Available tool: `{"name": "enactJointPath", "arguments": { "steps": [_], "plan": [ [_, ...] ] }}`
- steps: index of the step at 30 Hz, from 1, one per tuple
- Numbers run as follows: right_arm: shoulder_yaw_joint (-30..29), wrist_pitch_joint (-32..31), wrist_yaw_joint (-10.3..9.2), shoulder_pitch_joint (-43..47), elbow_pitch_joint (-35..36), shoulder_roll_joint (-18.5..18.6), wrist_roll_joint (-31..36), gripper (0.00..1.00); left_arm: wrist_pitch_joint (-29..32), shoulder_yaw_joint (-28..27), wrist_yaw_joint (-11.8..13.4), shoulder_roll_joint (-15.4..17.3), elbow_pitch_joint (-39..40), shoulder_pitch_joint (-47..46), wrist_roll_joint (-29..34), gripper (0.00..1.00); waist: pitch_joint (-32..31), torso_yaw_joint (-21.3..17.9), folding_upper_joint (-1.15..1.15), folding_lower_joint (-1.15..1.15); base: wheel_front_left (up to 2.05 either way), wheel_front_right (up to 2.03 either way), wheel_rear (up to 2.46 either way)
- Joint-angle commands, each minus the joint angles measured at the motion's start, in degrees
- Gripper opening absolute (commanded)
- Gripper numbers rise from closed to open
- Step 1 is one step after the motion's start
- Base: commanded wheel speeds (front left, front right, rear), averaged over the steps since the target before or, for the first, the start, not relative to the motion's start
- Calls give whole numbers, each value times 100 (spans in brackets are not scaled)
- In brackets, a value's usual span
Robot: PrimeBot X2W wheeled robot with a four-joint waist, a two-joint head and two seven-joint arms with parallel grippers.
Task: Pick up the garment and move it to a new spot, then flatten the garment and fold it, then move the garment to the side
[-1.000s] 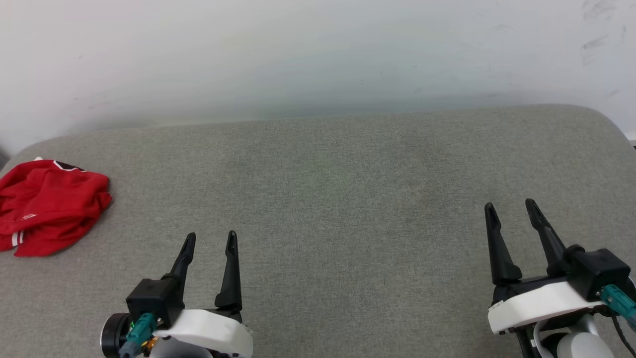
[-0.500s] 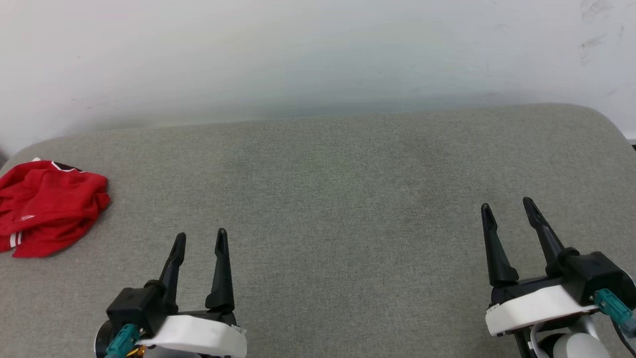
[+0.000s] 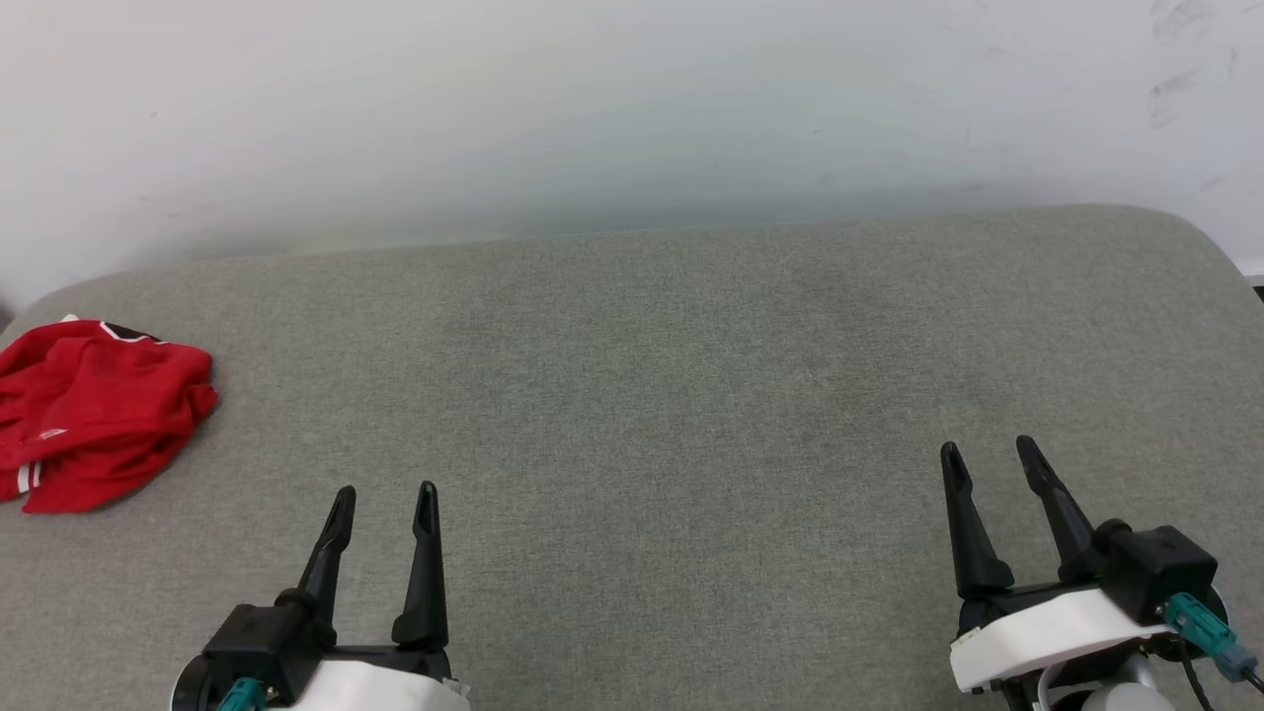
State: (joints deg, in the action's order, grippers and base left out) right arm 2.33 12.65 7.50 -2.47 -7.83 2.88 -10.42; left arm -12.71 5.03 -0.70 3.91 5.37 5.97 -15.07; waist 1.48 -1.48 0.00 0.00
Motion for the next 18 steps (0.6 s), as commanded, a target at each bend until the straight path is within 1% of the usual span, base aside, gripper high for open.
{"name": "enactJointPath", "arguments": {
  "steps": [1,7,13,18],
  "plan": [
    [20,58,-2,-74,-32,0,40,100,-45,-29,-78,-27,7,62,160,100,0,-5,0,0,0,0,0],
    [61,116,-2,-124,-77,0,211,100,-119,-100,-219,-86,22,80,492,100,9,-29,0,0,0,0,0],
    [92,182,-2,-130,-78,-1,442,100,-174,-110,-266,-102,55,126,728,100,18,-38,0,0,0,0,0],
    [131,229,-2,-115,-81,-1,605,100,-224,-77,-253,-105,50,175,832,100,13,-45,0,0,0,0,0]
  ]
}}
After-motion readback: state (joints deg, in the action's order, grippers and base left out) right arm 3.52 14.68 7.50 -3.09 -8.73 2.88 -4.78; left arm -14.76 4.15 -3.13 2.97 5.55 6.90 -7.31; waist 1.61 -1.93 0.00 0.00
